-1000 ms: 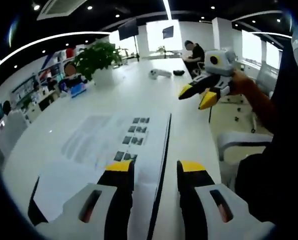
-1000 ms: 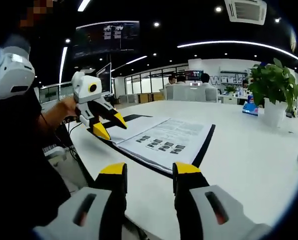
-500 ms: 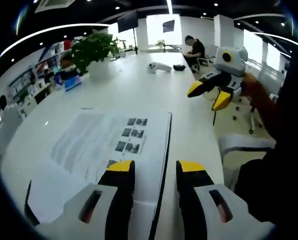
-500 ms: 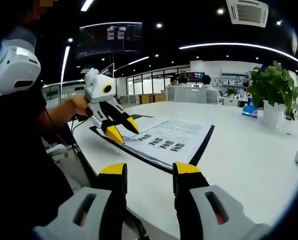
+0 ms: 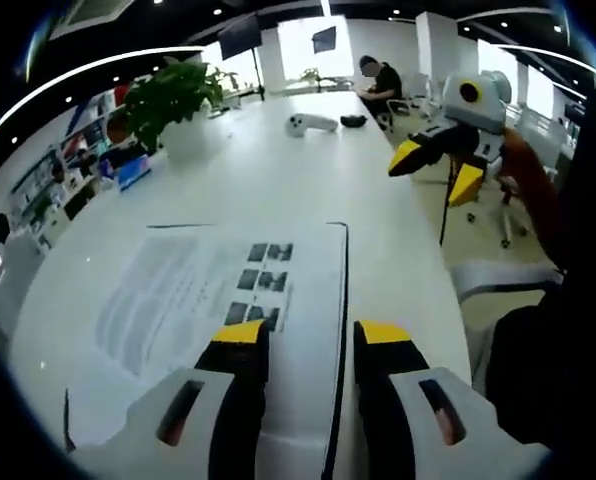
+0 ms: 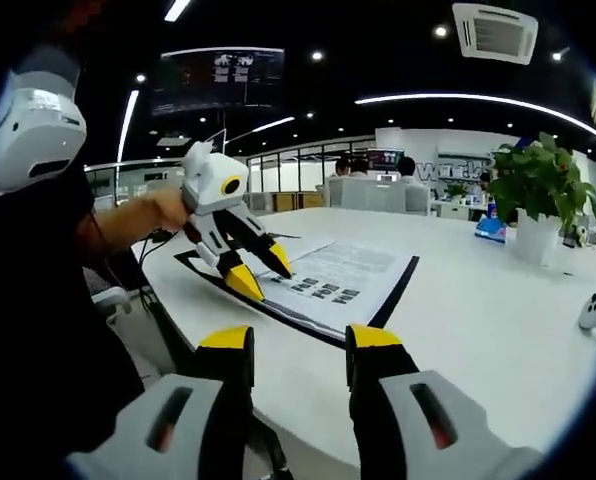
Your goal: Flip through the bound document one page at a time
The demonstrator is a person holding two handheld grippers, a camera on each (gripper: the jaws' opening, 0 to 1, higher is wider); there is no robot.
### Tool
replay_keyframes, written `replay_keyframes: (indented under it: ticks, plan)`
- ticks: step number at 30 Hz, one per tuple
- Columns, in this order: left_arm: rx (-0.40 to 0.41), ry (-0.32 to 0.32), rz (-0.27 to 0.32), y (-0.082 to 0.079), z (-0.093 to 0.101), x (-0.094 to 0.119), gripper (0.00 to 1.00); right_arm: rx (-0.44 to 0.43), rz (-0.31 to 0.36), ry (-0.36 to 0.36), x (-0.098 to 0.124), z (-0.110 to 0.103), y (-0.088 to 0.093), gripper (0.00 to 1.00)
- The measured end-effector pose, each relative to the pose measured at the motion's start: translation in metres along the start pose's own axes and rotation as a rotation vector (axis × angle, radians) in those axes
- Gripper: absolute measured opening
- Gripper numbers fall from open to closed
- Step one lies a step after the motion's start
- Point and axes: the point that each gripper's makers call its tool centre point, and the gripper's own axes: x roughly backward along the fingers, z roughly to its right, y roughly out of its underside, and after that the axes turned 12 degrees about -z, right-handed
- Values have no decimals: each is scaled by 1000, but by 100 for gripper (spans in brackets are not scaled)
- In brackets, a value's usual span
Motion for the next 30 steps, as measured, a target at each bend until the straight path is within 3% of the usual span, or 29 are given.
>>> replay_keyframes:
  ticks: [5,11,30]
  plan:
    - [-5,22,20,-9,3,-4,35,-8,-9,2,0,2,5,37]
    - [-13,36,-5,-12,6,-17,35,-6,-8,4,6,3,5,37]
    - [4,28,-22,-12,-2,-19,33,-43,1,22,8,15,9,38]
